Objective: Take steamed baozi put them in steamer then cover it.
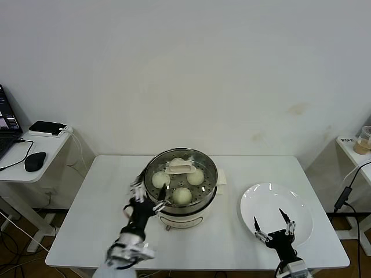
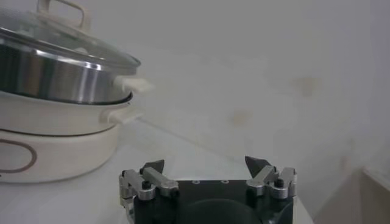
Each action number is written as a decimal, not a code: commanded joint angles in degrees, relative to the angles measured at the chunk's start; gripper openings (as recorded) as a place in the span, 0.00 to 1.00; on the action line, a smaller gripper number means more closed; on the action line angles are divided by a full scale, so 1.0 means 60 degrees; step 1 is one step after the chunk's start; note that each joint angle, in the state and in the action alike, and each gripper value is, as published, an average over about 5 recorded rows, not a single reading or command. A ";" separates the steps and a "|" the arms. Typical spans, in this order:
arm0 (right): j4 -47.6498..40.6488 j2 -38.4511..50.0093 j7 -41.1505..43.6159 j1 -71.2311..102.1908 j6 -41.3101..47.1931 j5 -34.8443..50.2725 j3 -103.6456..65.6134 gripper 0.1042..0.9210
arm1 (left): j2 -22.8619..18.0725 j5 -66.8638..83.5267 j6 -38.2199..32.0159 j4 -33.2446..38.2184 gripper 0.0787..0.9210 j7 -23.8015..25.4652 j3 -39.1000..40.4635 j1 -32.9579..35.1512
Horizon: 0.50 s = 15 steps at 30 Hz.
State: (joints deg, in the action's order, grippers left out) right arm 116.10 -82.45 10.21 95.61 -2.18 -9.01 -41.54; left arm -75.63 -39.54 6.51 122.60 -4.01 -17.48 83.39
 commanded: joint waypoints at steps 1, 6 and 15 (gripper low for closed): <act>0.0075 0.0158 0.0056 0.0321 -0.0007 0.0526 0.0055 0.88 | -0.0250 0.8277 -0.2135 0.0392 0.88 -0.1623 -0.2480 0.2923; 0.0041 0.0277 0.0061 0.0510 -0.0024 0.0971 0.0088 0.88 | -0.0443 0.7918 -0.2035 0.0220 0.88 -0.1558 -0.2578 0.3118; -0.0015 0.0205 0.0011 0.0558 -0.0083 0.0879 0.0305 0.88 | -0.0536 0.7422 -0.1739 -0.0167 0.88 -0.1074 -0.2796 0.2671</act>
State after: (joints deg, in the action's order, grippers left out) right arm 116.18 -81.27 10.29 98.22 -2.46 -5.06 -40.51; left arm -78.03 -3.91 -2.47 122.59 -10.62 -29.65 96.73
